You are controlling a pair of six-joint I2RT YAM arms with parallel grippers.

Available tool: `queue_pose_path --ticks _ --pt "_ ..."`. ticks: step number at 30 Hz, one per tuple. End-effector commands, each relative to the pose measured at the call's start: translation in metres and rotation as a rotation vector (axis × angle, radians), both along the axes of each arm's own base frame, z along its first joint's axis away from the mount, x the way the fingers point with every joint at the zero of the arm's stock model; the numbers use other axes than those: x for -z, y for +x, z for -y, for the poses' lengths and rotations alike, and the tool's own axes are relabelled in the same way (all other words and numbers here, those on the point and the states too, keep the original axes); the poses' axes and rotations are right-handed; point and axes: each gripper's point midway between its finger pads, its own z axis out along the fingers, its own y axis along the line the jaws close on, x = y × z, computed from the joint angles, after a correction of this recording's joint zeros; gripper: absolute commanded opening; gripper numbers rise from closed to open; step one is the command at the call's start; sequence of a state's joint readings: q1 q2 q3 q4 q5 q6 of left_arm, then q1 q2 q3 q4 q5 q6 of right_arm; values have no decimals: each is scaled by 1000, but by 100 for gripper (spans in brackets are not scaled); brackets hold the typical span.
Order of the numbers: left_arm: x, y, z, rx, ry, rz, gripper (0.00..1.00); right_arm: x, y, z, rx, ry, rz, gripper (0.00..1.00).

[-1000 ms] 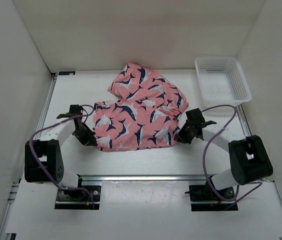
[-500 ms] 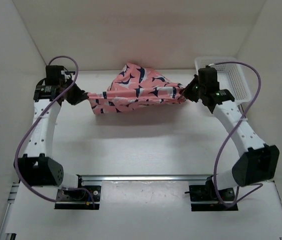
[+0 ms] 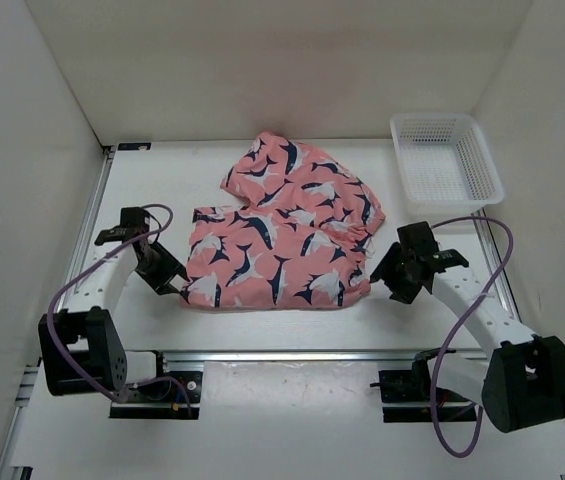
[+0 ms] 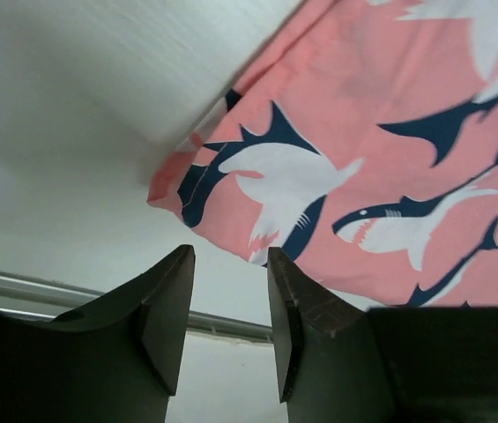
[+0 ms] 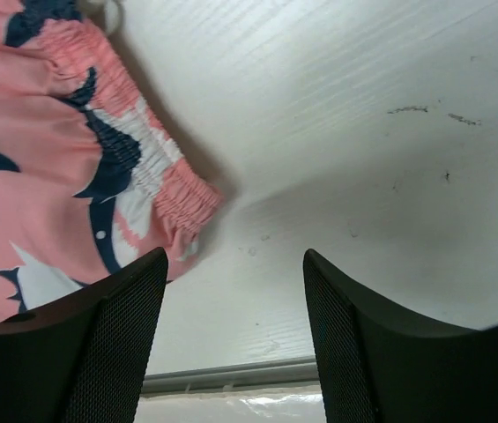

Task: Fold and stack the shorts
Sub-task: Flatten the shorts out, then fold the shorts

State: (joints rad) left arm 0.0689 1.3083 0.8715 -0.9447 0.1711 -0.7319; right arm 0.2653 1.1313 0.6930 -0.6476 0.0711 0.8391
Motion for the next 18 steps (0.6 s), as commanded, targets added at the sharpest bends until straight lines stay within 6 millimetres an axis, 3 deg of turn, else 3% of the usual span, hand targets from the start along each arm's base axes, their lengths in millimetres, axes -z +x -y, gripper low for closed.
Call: queue_pose_path --ticks 1,7,9,11,13,18 --pt "-14 6 -5 13 33 105 50 -27 17 -4 20 29 92 68" --pt "10 -33 -7 -104 53 -54 47 -21 -2 -20 34 147 43 64" --pt "18 -37 -8 -119 60 -92 64 -22 -5 -27 22 190 49 64" --pt "27 -30 -7 -108 53 -105 68 -21 -8 -29 34 210 47 65" --pt "35 -26 -4 -104 36 -123 84 -18 -9 -32 25 227 41 67" --pt "47 -4 0 -65 19 -117 88 -12 -12 -36 34 260 31 69"
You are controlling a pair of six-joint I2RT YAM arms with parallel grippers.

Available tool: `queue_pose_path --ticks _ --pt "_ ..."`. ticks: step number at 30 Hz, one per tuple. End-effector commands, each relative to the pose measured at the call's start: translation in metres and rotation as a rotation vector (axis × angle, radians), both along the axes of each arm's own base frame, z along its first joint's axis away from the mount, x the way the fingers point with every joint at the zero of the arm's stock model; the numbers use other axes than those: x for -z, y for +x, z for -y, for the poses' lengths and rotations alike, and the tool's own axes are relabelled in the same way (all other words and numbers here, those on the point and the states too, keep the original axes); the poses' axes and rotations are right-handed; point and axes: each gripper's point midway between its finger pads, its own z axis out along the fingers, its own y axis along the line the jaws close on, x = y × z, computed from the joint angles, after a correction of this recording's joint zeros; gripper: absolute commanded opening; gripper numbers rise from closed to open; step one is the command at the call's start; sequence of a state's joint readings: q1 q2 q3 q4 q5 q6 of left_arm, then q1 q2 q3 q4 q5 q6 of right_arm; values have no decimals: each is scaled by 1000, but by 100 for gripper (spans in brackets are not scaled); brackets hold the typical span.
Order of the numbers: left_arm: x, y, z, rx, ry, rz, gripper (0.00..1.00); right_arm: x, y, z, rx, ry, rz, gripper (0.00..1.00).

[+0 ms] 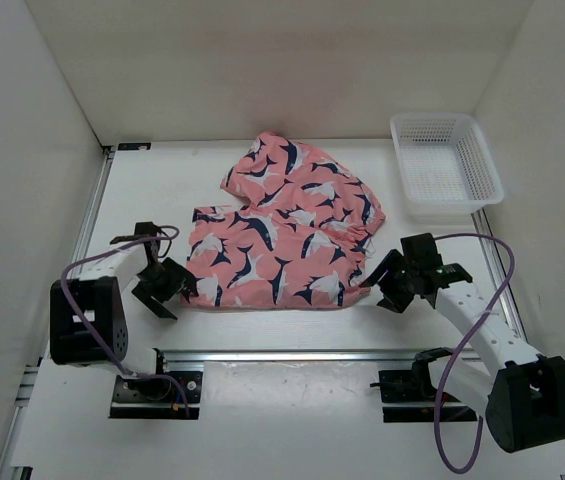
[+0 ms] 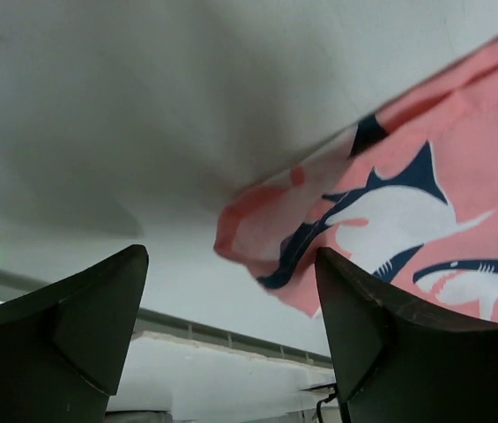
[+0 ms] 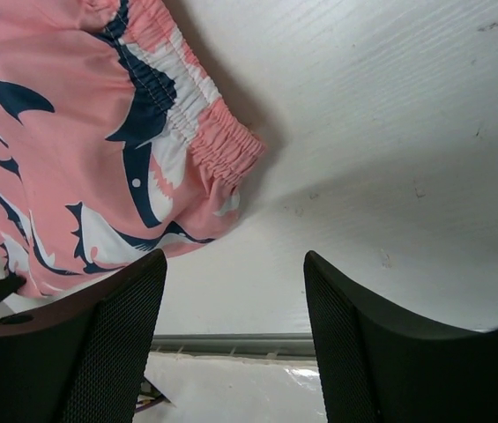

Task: Fold and stack the shorts
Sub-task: Fold the shorts

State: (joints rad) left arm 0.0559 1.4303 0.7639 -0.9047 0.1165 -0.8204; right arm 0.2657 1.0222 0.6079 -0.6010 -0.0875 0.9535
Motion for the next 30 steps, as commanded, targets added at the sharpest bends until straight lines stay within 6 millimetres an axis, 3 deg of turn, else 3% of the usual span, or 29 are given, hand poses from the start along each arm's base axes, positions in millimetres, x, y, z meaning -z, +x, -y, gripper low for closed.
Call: queue_pose_path --ticks 1,3,5,6,10,14,16,17,18,20,23,25,26,28,30 --pt "-2 27 5 30 -9 88 87 -4 5 -11 -1 68 30 69" --pt "3 31 8 44 -10 74 65 0 7 -11 8 73 30 69" --pt "6 33 11 57 -11 66 32 10 8 -12 17 74 14 69" --pt "8 35 11 65 -11 57 10 12 12 -11 22 66 19 69" --pt "1 43 12 67 -18 90 10 21 24 -12 9 53 41 66" --pt "-12 47 14 76 -17 149 10 34 30 -26 -27 60 44 60" --pt "-22 52 16 78 -26 186 10 45 27 -31 -37 56 16 49" --pt "-27 56 18 80 -34 205 10 43 36 -30 -27 34 8 38" --pt "-31 57 18 80 -34 212 10 41 43 -26 -24 -2 15 18" --pt "-46 62 19 82 -42 250 10 30 58 -20 -38 -41 40 2" --pt "-74 70 12 75 4 300 10 -13 79 -7 -26 -120 106 0" --pt "-82 68 10 72 17 310 10 -28 73 7 -17 -186 118 0" --pt "-87 68 10 72 18 332 10 -27 65 9 -18 -191 104 0" --pt "-77 57 10 60 14 300 10 -17 44 15 -8 -195 61 0" --pt "-59 42 10 61 12 248 10 15 11 19 -7 -183 -40 0"
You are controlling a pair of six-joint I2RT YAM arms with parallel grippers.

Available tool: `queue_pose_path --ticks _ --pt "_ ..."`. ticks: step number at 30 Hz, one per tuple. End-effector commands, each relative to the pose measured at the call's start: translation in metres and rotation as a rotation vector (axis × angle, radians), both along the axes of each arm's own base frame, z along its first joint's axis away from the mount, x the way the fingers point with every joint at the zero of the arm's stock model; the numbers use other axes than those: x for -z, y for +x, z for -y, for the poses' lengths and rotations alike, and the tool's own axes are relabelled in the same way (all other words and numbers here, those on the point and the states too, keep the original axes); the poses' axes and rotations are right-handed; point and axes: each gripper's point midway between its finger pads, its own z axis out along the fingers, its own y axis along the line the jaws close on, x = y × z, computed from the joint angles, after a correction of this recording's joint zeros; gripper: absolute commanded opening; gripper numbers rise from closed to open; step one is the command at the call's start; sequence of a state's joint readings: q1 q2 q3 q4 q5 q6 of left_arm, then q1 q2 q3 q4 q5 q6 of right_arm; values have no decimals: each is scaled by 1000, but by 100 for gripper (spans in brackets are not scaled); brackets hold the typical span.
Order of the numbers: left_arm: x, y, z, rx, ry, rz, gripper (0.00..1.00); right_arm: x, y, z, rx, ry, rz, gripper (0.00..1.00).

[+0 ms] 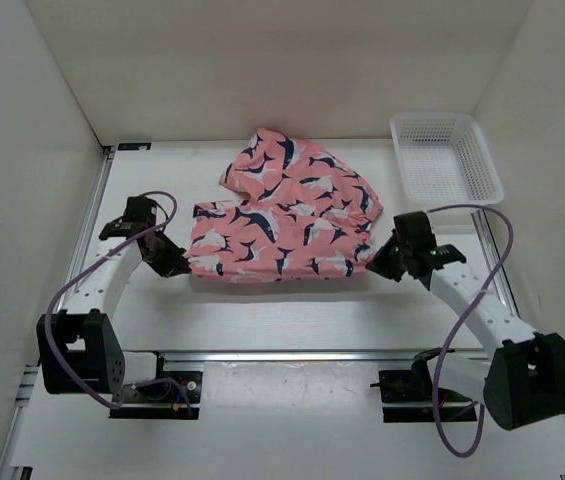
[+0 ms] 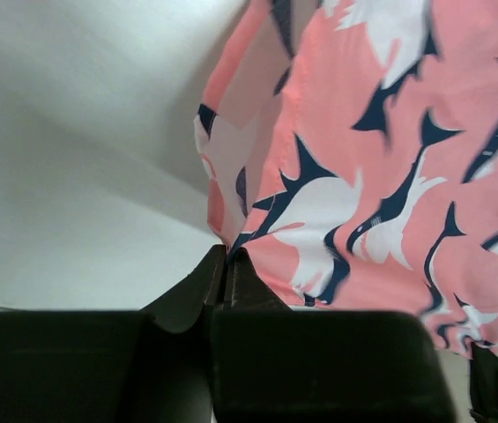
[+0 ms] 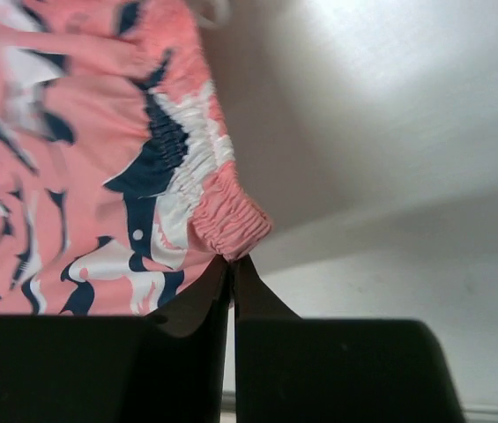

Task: Fold and stack the shorts
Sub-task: Fold the shorts

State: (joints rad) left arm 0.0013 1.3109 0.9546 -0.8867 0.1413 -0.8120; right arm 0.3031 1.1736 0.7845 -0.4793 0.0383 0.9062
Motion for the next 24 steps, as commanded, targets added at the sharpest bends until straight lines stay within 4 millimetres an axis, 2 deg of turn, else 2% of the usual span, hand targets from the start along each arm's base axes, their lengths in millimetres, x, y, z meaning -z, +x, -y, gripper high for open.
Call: queue_pose_path --ticks 1,3,4,5,8,10,14,16,17,18,20,22,24 --pt "22 -29 -4 -19 24 -91 10 60 -70 27 26 -101 -249 0" --pt "28 -31 -3 -16 15 -93 10 77 -89 32 53 -104 -305 1" --pt "33 -34 -3 -16 15 -111 10 72 -84 30 64 -86 -270 21" --pt "33 -34 -3 -16 15 -111 10 69 -83 29 64 -82 -258 34" --pt "30 -32 -3 -7 18 -101 10 54 -72 26 64 -57 -188 66" --pt "28 -31 -3 -8 18 -92 10 52 -71 26 64 -53 -178 68" --pt "28 -31 -3 -8 18 -92 10 58 -83 16 76 26 -213 68" --pt "28 -31 -3 -8 18 -92 10 67 -92 13 84 63 -226 68" --pt "28 -31 -3 -8 18 -92 10 63 -87 4 82 123 -194 66" --pt "28 -31 -3 -8 18 -92 10 73 -93 3 87 139 -214 66" --pt "28 -31 -3 -8 18 -92 10 72 -86 -3 83 181 -173 65" --pt "28 -31 -3 -8 18 -92 10 79 -87 -3 104 190 -186 58" --pt "28 -31 -3 -8 18 -92 10 78 -76 -7 106 196 -149 49"
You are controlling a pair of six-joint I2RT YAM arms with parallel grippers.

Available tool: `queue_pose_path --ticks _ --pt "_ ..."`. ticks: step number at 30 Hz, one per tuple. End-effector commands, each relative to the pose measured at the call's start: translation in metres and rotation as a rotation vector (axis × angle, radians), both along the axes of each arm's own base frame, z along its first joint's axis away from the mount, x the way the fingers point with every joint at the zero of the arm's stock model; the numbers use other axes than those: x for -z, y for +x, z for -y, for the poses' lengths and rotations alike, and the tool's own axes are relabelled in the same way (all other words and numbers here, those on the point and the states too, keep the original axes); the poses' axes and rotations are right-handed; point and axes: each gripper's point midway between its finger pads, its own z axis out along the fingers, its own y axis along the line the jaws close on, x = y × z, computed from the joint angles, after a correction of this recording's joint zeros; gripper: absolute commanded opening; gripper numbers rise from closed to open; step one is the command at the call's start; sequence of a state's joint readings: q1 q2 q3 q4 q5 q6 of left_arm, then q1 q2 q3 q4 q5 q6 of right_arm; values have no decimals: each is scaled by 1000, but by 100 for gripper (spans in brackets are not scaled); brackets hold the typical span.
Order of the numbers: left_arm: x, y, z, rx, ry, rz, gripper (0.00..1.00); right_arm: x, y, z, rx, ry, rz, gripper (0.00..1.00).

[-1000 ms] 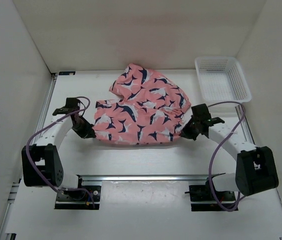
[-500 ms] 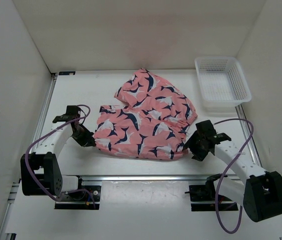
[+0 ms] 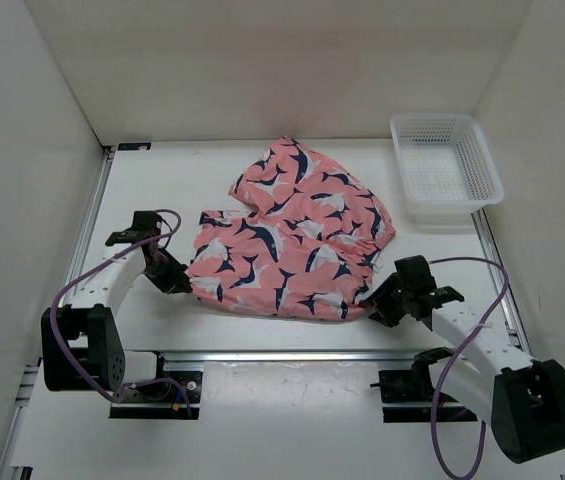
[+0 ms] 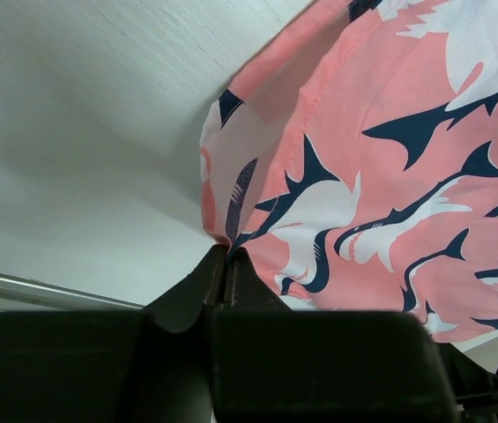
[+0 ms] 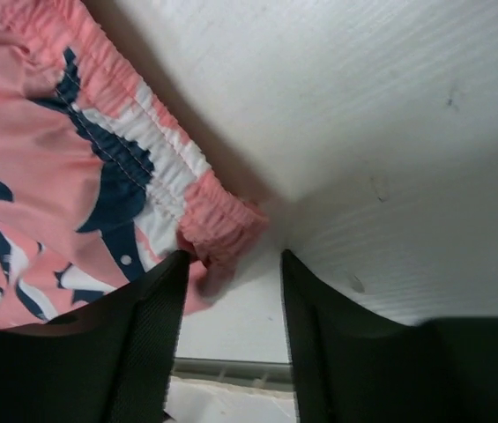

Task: Fold and stack the shorts
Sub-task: Fold the shorts

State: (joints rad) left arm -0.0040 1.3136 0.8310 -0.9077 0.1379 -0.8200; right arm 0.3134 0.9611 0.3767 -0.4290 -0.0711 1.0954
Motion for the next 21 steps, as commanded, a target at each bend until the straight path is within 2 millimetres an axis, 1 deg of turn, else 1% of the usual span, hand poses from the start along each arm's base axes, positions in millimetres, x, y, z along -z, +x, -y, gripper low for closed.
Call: queue_pose_path --ticks 1,2,3,4,5,6,7,8,9,10,11,12,13,14,15,16,17,18,19,20,21 --pt "-10 9 -2 -1 9 56 10 -4 20 -12 20 47 76 42" --pt "-13 12 -2 -1 9 67 10 -7 29 -8 31 13 93 34" --pt "-17 15 -1 2 -2 78 10 -11 34 -5 33 -12 98 13" --pt "-21 17 -1 12 1 86 10 -19 40 -3 31 -36 107 4" --pt "-30 21 -1 12 1 111 10 -28 46 -1 1 -73 126 0" --pt "-47 30 -3 18 13 143 10 -55 58 0 -9 -100 149 0" --pt "-61 36 -4 15 23 180 10 -72 66 2 -24 -127 179 0" --pt "-80 42 -6 11 32 233 10 -87 73 8 -26 -170 212 0" --pt "-111 55 -6 10 33 322 10 -104 79 10 -65 -206 249 0" --pt "-131 59 -10 -5 36 373 10 -141 88 11 -73 -219 304 0" --pt "-153 64 -9 6 32 440 10 -159 93 15 -75 -238 336 0" --pt "-178 64 -13 -8 37 507 10 -178 96 15 -92 -244 371 0" --pt "-221 72 -16 -20 43 621 10 -192 93 18 -139 -275 392 0" --pt "-244 69 -16 -20 45 680 10 -232 101 13 -157 -257 476 0" --pt "-264 71 -19 -29 50 731 10 -251 100 11 -178 -253 514 0" --pt "-303 66 -19 -30 53 831 10 -262 96 10 -206 -255 521 0" --pt "-323 63 -21 -39 59 885 10 -281 94 6 -256 -245 569 0" --pt "-344 56 -21 -40 61 943 10 -318 92 4 -265 -228 655 0" --pt "-377 47 -22 -48 73 1033 10 -331 86 2 -290 -219 680 0" --pt "-394 40 -22 -49 74 1081 10 -349 82 -2 -318 -198 729 0" --pt "-423 25 -25 -76 89 1168 10 -382 70 -11 -389 -155 832 0"
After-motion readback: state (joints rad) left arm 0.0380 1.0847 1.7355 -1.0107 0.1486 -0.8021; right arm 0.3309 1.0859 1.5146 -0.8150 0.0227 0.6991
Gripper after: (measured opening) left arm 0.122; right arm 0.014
